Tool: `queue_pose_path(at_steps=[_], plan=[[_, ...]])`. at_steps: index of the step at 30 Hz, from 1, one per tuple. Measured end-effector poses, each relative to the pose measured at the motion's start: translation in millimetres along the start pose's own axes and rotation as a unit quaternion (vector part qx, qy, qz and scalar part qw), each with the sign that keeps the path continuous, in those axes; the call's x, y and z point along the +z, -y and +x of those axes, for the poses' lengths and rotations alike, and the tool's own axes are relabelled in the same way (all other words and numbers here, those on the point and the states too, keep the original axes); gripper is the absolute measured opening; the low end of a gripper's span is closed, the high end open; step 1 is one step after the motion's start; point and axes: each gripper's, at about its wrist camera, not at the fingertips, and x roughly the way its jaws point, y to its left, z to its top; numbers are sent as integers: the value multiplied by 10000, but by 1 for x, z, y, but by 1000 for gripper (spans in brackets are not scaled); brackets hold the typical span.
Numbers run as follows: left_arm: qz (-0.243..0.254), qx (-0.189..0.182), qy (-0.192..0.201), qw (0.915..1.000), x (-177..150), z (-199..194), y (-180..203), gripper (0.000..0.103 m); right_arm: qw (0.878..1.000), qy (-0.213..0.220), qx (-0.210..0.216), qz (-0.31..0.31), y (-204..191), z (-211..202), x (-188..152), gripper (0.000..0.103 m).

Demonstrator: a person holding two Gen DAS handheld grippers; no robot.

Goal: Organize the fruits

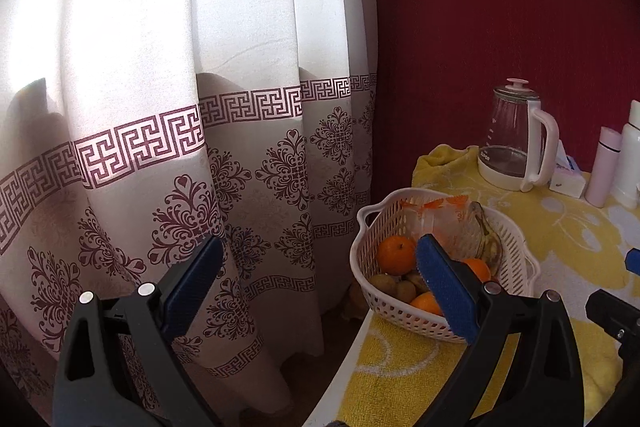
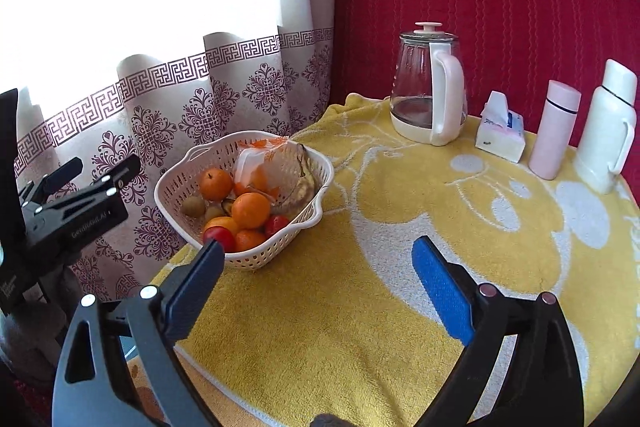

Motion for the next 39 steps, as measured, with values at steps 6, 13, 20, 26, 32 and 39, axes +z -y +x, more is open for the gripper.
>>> queue_pose_path(at_steps=[6,13,20,26,32,39], plan=[[187,-197,-48,9996,-8,-1,13,99,9999,128,-67,-39,-1,-9,2,98],[303,-286,-66,9991,-9,-2,20,99,9994,48,-51,-338,-14,-8,0,98],[286,-289,-90,9991,-10,0,19,99,9988,46,-94,-474,-21,-8,0,98],[317,-302,-115,9990,-10,0,20,99,9986,30,-163,-493,-22,-6,0,98],[336,-314,-138,9988,-11,2,20,99,9978,23,-288,-591,-27,-5,0,98],[340,-307,-169,9988,-12,4,20,99,9951,79,-622,-761,-30,-4,0,98]])
